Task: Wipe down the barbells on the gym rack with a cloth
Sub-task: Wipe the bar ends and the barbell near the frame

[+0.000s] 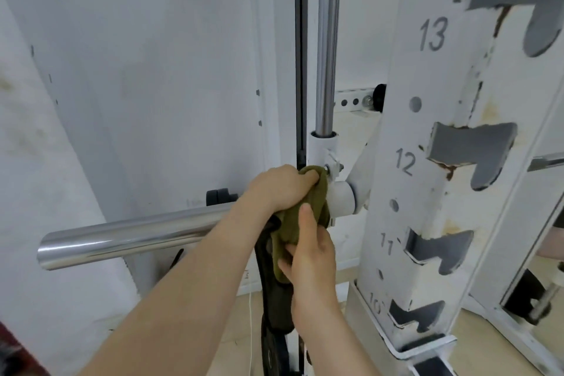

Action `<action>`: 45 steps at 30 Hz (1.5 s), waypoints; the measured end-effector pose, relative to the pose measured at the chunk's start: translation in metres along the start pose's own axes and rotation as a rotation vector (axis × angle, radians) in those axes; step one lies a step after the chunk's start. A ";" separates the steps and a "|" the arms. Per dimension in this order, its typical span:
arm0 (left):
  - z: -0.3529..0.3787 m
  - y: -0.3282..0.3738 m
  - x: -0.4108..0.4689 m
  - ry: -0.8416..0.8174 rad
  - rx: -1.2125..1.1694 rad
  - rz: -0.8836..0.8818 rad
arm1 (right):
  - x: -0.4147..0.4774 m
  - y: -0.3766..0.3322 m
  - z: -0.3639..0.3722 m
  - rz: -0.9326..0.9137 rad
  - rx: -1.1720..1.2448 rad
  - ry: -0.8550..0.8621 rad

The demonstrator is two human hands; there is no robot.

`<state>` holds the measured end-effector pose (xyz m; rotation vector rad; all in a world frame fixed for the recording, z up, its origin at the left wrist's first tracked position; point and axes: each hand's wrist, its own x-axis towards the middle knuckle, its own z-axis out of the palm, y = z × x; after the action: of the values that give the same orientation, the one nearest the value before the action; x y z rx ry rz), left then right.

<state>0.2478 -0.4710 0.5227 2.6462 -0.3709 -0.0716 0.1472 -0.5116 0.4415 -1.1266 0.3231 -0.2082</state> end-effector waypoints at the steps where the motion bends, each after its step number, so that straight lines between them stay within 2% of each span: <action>1: 0.005 -0.006 -0.008 0.088 0.089 0.061 | 0.001 -0.004 0.002 0.070 0.105 -0.032; 4: 0.018 -0.033 -0.048 0.299 0.357 0.242 | 0.010 -0.015 0.012 0.147 0.393 -0.089; 6: 0.018 -0.052 -0.075 0.304 0.427 0.318 | 0.015 -0.019 0.023 0.120 0.472 -0.067; 9: -0.010 -0.077 -0.111 0.200 0.154 0.371 | 0.023 -0.013 0.035 0.101 0.501 -0.003; 10: -0.022 -0.089 -0.122 0.265 0.092 0.340 | 0.027 -0.011 0.037 0.104 0.520 0.014; 11: -0.034 -0.106 -0.130 0.404 0.139 0.269 | 0.030 -0.009 0.038 0.103 0.545 0.020; 13: -0.056 -0.151 -0.141 0.599 0.398 -0.007 | 0.035 -0.004 0.038 0.085 0.597 0.011; 15: -0.062 -0.192 -0.146 0.574 0.513 -0.234 | 0.035 0.003 0.040 0.090 0.638 0.000; 20: -0.053 -0.207 -0.145 0.710 0.486 -0.331 | 0.018 0.026 0.083 0.196 0.669 -0.003; 23: -0.070 -0.207 -0.137 0.577 0.498 -0.376 | 0.007 0.026 0.108 0.245 0.668 -0.039; 25: -0.083 -0.214 -0.124 0.393 0.518 -0.414 | 0.000 0.033 0.119 0.249 0.622 -0.050; 27: -0.096 -0.216 -0.113 0.133 0.367 -0.479 | -0.005 0.040 0.121 0.261 0.526 -0.058; 29: -0.106 -0.213 -0.106 -0.081 0.077 -0.506 | -0.001 0.034 0.111 0.266 0.453 -0.065; 31: -0.109 -0.211 -0.106 -0.108 0.012 -0.503 | 0.014 0.019 0.092 0.288 0.479 -0.023; 33: -0.102 -0.207 -0.114 0.089 0.215 -0.504 | 0.025 0.007 0.078 0.302 0.543 0.024; 35: -0.079 -0.206 -0.128 0.462 0.399 -0.419 | 0.027 0.009 0.080 0.264 0.583 0.068; 36: -0.066 -0.207 -0.138 0.630 0.400 -0.336 | 0.025 0.014 0.085 0.246 0.581 0.088; 38: -0.036 -0.219 -0.156 0.857 0.331 -0.107 | 0.011 0.020 0.105 0.239 0.583 0.112; 40: -0.014 -0.237 -0.167 0.929 0.207 0.067 | -0.005 0.034 0.133 0.270 0.588 0.075; 41: -0.011 -0.241 -0.173 0.913 0.117 0.085 | -0.016 0.045 0.149 0.285 0.580 0.025; 45: -0.044 -0.235 -0.204 0.924 -0.441 -0.001 | -0.063 0.092 0.217 0.385 0.475 -0.255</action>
<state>0.1151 -0.1952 0.4522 1.9695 -0.0221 0.9191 0.1654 -0.2687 0.4519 -0.5958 0.2402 0.1933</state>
